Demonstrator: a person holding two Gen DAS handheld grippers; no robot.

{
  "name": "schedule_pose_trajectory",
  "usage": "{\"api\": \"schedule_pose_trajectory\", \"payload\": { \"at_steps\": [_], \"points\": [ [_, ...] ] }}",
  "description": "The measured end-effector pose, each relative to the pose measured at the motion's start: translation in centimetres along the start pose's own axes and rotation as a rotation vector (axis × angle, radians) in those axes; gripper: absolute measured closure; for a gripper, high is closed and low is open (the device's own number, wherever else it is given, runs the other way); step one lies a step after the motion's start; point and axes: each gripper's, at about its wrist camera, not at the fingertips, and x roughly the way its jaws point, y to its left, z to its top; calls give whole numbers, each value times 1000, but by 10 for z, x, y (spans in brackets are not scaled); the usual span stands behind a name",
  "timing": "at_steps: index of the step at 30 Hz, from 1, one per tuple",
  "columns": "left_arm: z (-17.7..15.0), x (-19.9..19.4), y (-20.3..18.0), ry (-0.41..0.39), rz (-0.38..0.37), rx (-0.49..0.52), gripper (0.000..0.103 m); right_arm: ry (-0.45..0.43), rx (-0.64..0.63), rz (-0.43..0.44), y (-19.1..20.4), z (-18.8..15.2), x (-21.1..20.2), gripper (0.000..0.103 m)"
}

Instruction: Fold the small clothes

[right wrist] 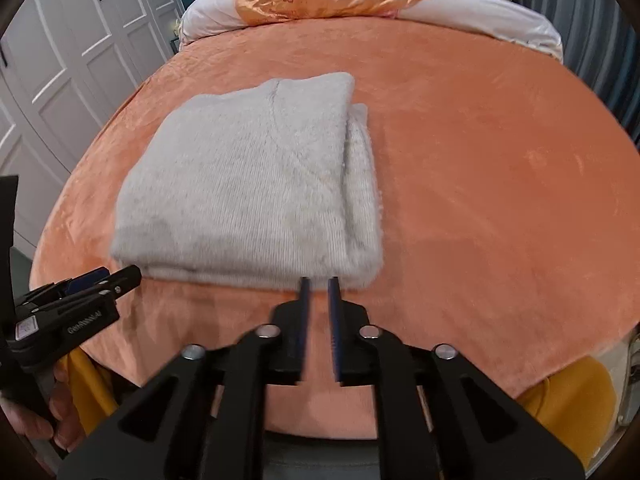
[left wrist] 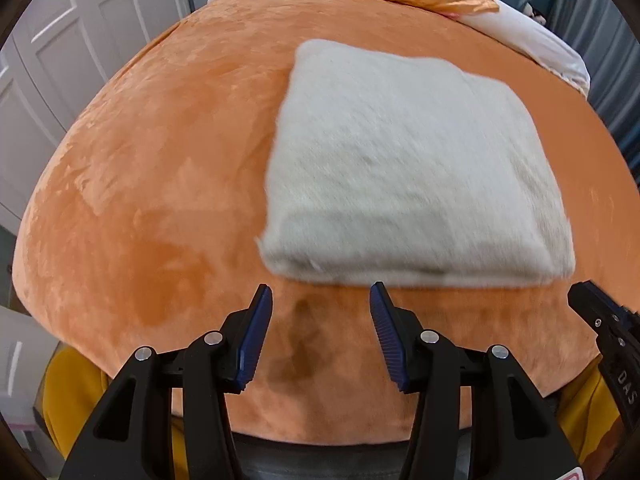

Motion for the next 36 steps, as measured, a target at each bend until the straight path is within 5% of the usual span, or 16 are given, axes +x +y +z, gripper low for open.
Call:
{"api": "schedule_pose_trajectory", "payload": {
  "at_steps": [7, 14, 19, 24, 31, 36],
  "points": [
    [-24, 22, -17, 33, 28, 11, 51, 23, 20, -34, -6, -25, 20, 69],
    [-39, 22, -26, -46, 73, 46, 43, 32, 25, -47, -6, -47, 39, 64],
    [-54, 23, -23, -109, 90, 9, 29, -20, -51, -67, 11, -57, 43, 42],
    [-63, 25, -16, -188, 102, -26, 11, -72, -62, -90, 17, -64, 46, 35],
    [-72, 24, -14, -241, 91, -38, 11, -98, -31, -126, 19, -70, 48, 23],
    [-63, 24, -12, -185, 88, -38, 11, -58, 0, -128, 12, -65, 50, 18]
  ]
}}
